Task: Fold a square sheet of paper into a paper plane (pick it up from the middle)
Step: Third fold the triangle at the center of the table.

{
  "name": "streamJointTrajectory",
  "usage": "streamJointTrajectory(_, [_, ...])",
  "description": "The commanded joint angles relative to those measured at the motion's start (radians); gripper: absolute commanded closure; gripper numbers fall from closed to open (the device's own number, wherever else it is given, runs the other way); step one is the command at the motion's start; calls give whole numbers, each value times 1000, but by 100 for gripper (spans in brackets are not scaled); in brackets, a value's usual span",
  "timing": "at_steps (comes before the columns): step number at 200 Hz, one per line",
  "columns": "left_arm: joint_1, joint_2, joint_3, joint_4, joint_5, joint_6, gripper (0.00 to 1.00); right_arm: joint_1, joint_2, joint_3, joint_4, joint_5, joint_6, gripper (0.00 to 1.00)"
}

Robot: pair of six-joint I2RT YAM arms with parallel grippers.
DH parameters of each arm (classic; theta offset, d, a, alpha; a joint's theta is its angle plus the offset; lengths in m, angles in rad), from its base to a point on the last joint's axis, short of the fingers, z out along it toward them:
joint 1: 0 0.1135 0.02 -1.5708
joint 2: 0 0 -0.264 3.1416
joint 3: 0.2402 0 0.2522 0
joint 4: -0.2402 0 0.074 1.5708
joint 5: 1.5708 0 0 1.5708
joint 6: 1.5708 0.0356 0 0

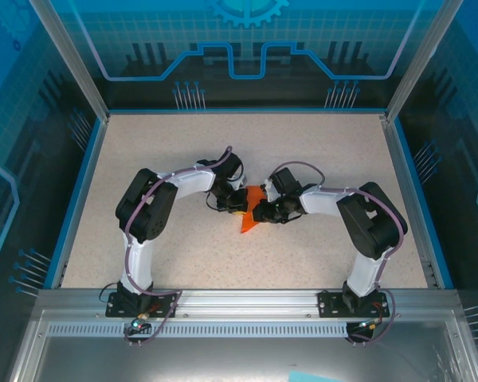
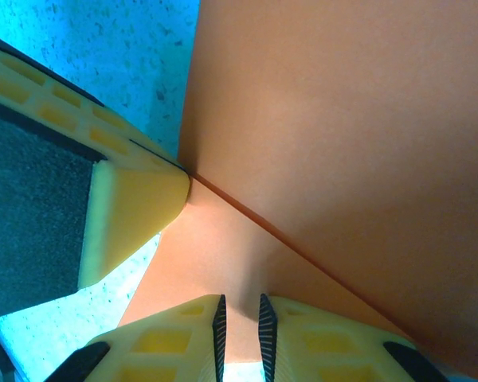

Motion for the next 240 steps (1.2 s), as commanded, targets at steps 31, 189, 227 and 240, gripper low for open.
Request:
streamJointTrajectory(31, [1, -14, 8, -41, -38, 26, 87, -8, 65, 2, -85, 57, -26, 80])
streamJointTrajectory(189, [-86, -279, -262, 149, 15, -188, 81, -7, 78, -13, -71, 22, -27, 82])
streamJointTrajectory(227, [-107, -258, -296, 203, 37, -197, 82, -8, 81, -11, -68, 9, -27, 83])
streamJointTrajectory(240, [-107, -248, -297, 205, 36, -188, 83, -8, 80, -12, -66, 5, -27, 83])
